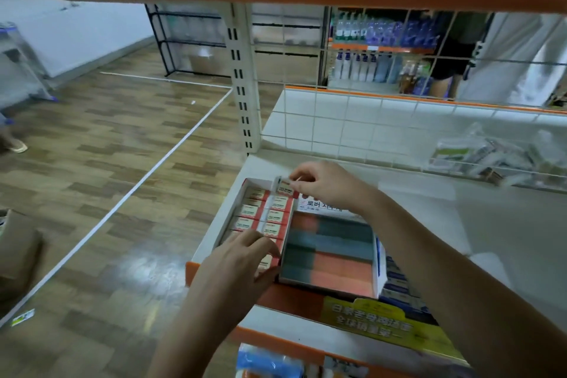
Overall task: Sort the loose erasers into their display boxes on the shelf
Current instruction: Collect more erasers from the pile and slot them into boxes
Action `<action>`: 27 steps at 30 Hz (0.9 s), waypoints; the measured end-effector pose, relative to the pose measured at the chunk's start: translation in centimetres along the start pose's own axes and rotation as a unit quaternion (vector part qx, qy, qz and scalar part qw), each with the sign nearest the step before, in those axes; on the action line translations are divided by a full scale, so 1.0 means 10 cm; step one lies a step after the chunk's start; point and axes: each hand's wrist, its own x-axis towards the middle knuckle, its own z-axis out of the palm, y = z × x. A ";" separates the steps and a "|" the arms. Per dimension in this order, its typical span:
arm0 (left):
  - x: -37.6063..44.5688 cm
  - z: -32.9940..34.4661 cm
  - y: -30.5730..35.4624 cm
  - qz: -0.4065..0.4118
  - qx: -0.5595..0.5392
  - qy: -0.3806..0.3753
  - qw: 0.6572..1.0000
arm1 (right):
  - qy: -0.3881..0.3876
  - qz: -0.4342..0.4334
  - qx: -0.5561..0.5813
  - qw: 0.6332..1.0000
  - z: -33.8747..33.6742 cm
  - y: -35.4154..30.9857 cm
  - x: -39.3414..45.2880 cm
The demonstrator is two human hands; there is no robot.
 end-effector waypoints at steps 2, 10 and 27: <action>-0.03 -0.01 -0.03 -0.012 0.016 -0.024 1.000 | -0.011 -0.006 -0.014 1.000 0.11 -0.09 0.14; -0.06 -0.05 -0.09 -0.017 0.046 -0.066 0.997 | 0.015 -0.006 -0.073 0.997 0.51 -0.16 0.55; 0.03 -0.08 -0.08 -0.005 0.067 -0.119 0.991 | 0.004 -0.063 -0.175 0.983 0.64 -0.13 0.54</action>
